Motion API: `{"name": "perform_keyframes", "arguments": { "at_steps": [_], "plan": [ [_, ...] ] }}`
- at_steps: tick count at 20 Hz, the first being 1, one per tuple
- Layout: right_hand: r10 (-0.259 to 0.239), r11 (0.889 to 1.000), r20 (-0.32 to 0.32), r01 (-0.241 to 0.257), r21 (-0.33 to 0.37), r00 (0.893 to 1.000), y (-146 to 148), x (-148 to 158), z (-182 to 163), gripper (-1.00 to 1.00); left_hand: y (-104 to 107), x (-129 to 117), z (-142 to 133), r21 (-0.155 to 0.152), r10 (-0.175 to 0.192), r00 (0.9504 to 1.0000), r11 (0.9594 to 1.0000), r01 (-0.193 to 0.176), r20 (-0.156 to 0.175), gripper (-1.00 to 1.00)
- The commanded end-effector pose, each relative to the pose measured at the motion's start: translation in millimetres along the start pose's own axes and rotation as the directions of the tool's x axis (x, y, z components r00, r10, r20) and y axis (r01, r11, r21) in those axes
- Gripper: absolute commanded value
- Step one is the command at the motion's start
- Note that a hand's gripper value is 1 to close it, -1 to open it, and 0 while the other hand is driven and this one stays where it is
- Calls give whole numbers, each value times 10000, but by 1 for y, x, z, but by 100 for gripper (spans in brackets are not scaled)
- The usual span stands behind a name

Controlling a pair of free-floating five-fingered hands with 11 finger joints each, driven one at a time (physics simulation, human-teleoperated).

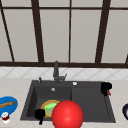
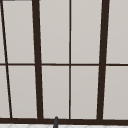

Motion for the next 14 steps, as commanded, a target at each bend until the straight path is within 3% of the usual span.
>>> {"name": "perform_keyframes", "arguments": {
  "at_steps": [1,9,14],
  "plan": [
    [-408,9991,182,406,153,9990,-6,29,2,100,0,0,0,0,0,10000,10000,0,0,0],
    [-543,9982,243,536,274,9982,-21,89,8,100,0,0,0,0,0,10000,10000,0,0,0],
    [-498,9987,379,499,-25,9980,-5,124,3,100,0,0,0,0,0,10000,10000,0,0,0]
  ]
}}
